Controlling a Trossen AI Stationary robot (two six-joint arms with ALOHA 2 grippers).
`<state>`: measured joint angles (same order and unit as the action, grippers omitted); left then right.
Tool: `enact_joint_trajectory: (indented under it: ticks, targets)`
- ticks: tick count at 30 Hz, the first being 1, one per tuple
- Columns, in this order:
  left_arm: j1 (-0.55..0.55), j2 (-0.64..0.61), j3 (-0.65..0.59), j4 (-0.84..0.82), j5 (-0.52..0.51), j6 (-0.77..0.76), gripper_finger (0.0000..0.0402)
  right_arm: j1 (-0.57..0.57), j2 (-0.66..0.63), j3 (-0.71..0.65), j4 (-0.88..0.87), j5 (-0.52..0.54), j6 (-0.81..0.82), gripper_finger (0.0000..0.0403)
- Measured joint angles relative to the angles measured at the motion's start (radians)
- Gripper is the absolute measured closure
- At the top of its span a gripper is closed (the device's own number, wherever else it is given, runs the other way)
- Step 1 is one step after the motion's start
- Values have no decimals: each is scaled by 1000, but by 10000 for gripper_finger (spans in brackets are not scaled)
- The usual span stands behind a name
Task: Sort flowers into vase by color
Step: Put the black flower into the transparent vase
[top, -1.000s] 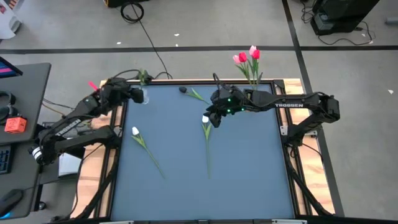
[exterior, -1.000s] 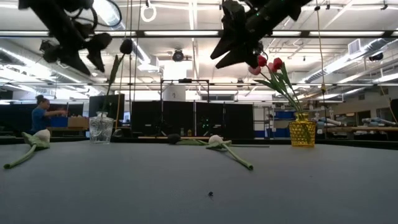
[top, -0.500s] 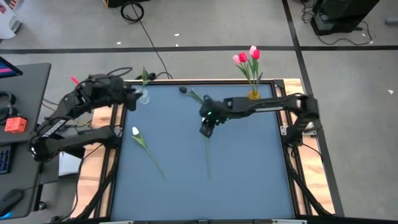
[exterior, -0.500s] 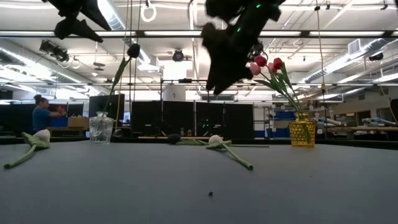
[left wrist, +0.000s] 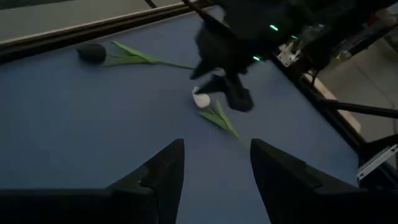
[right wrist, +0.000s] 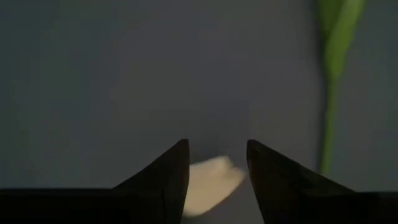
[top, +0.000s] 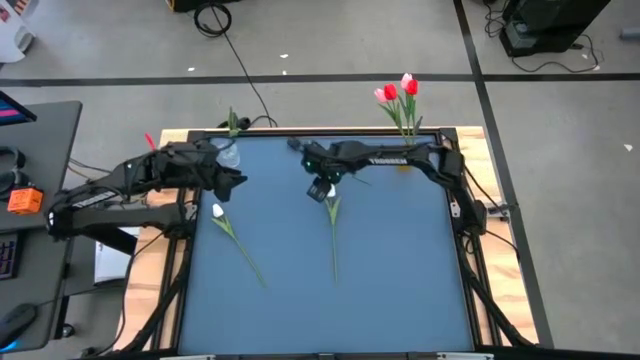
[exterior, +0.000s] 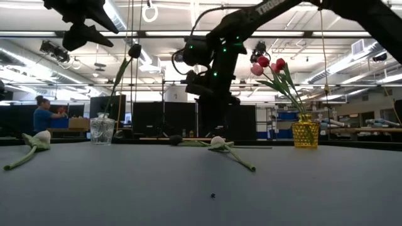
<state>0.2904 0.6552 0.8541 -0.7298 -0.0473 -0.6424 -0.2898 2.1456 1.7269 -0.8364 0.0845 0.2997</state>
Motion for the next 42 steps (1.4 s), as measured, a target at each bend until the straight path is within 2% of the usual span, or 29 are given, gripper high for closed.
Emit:
enact_joint_trajectory:
  ticks: [7, 14, 27, 31, 38, 42]
  targets:
    - [-81, 0, -64, 42, -49, -91, 214, -115, 63, 70, -45, 2, -72, 235]
    - [-119, 0, -108, 51, -86, -144, 214, -188, 89, 70, -68, 1, -137, 244]
    - [-127, 7, -110, 54, -138, -183, 214, -224, 149, 72, -84, -60, -190, 252]
    - [-127, 6, -110, 39, -138, -225, 214, -226, 153, 73, -85, -89, -192, 285]
    - [-127, 6, -110, 29, -155, -202, 214, -223, 155, 72, -76, -131, -201, 386]
    - [-127, 6, -110, 23, -163, -147, 214, -222, 152, 72, -79, -151, -185, 389]
